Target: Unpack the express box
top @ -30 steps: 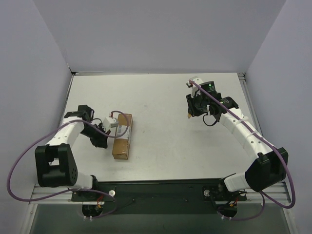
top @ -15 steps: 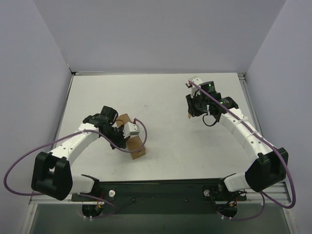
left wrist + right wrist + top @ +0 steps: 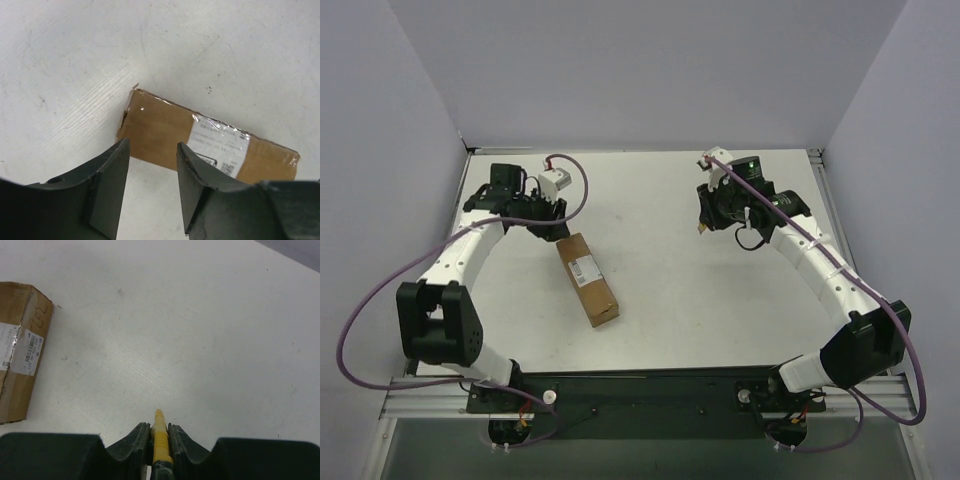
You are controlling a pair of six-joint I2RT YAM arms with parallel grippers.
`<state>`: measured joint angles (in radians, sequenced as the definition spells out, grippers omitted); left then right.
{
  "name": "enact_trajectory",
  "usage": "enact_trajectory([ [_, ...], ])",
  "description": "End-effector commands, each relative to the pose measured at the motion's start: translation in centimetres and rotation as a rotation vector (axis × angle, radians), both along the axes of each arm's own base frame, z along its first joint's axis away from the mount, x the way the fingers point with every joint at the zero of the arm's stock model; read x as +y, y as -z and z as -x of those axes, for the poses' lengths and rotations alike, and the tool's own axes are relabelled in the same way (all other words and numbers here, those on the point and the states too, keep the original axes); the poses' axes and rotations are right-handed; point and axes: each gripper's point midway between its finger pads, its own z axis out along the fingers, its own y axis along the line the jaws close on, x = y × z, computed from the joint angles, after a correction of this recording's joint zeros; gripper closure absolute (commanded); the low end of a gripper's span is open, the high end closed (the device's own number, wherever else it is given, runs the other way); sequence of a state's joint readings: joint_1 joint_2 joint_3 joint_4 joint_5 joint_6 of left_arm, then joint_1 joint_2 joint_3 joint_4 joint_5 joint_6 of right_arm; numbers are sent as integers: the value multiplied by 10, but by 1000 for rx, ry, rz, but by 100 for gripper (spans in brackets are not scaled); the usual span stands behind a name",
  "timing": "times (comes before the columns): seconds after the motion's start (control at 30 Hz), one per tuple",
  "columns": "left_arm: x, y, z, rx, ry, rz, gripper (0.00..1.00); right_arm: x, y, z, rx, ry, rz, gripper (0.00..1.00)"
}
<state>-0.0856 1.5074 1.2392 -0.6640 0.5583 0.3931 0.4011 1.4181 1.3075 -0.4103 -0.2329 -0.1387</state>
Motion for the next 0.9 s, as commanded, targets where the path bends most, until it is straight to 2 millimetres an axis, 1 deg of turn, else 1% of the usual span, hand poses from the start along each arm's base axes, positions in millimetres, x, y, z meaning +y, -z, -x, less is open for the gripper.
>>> enact_trajectory([
  [0.0,0,14,-38,36,-78,69,44,26,-29,-6,-29,-97,-86,100],
  [0.03,0,17,-40,37,-69,63,43,27,-32,-8,-36,-95,-85,100],
  [0.13,-3,30,-46,62,-38,71,41,27,-28,-8,-27,-80,-71,100],
  [0.2,-8,32,-47,77,-12,89,41,26,-26,-8,-26,-74,-64,100],
  [0.23,-8,40,-46,109,-10,88,41,26,-25,-8,-25,-70,-62,100],
  [0.27,-7,42,-47,115,-15,89,41,25,-23,-8,-21,-70,-60,100],
  [0.33,-8,53,-48,145,-25,88,41,26,-21,-8,-16,-68,-63,100],
  [0.4,-4,65,-48,182,-65,75,41,29,-18,-7,-1,-68,-72,100],
  [0.43,-3,74,-46,214,-85,66,41,32,-19,-6,0,-76,-77,100],
  [0.47,-3,79,-42,253,-115,69,42,35,-17,-6,3,-84,-74,100],
  [0.53,0,93,-30,332,-152,38,44,45,-22,-4,-28,-149,-49,100],
  [0.6,3,100,-18,385,-189,14,46,52,-31,-8,-85,-189,-11,100],
  [0.63,5,106,-11,405,-205,-3,47,62,-34,-5,-116,-244,12,100],
  [0.7,5,111,-1,455,-247,-15,49,76,-44,-7,-163,-286,8,100],
  [0.73,1,112,5,487,-253,-2,50,88,-50,-8,-198,-302,-3,100],
  [0.77,-3,111,9,513,-272,13,51,97,-49,-9,-205,-309,-7,100],
  [0.8,-5,111,13,523,-276,17,51,100,-52,-13,-221,-279,-7,100],
  [0.83,-4,113,21,538,-290,9,51,113,-60,-15,-248,-270,-41,100],
  [0.87,-6,114,26,556,-308,10,53,122,-57,-15,-227,-238,-85,100],
])
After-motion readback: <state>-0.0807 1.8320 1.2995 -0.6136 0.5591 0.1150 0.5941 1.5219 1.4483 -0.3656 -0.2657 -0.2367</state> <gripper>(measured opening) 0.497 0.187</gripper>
